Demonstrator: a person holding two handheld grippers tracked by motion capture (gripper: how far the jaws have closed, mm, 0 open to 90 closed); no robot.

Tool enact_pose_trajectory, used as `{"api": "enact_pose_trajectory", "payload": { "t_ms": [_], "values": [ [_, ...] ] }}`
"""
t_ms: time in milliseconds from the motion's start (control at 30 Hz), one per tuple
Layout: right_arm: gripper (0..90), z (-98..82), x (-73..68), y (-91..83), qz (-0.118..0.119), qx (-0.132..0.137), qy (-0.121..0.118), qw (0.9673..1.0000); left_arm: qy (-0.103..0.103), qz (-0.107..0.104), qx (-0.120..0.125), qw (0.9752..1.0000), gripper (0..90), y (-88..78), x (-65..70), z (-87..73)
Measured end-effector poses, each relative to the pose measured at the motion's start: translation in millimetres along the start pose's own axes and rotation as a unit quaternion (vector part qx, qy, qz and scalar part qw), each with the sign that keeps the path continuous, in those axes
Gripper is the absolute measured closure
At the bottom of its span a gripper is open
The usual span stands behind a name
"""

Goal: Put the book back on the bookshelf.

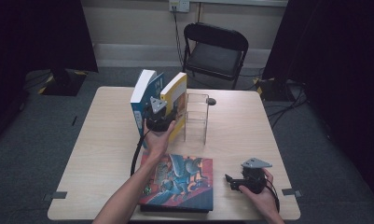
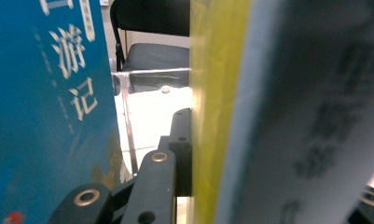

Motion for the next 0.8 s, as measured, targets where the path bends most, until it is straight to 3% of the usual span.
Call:
{"api": "enact_pose_trajectory", "payload": {
  "t_ms": [233, 367, 500, 667, 800],
  "values": [
    [12.7, 0.1, -0.1, 0.0, 0.000, 0.000, 0.000, 1.0000, -0.006, 0.003, -0.008, 0.9999, 75.7, 9.1, -1.2, -7.4],
    [12.7, 0.0, -0.1, 0.0, 0.000, 0.000, 0.000, 1.0000, 0.008, 0.007, -0.016, 0.9998, 75.7, 11.9, 0.6, -13.1],
    [12.7, 0.0, 0.0, 0.0, 0.000, 0.000, 0.000, 1.0000, 0.002, 0.006, -0.016, 0.9999, 75.6, 14.5, -1.1, -20.5],
    [12.7, 0.0, 0.0, 0.0, 0.000, 0.000, 0.000, 1.0000, 0.022, 0.002, -0.024, 0.9995, 75.3, 11.1, -2.0, -23.7],
    [12.7, 0.0, -0.1, 0.0, 0.000, 0.000, 0.000, 1.0000, 0.018, -0.007, -0.020, 0.9996, 74.9, 5.9, -2.1, -30.4]
  ]
}}
Point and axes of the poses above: each handheld gripper's, and its own axes: y roughly forward along the jaws, z roughly out of its top, x roughly to its right, the point moved 3 cm from there along y, roughly forward along the jaws, and after that the axes turned 14 degrees about -x, right-handed, at the moved point
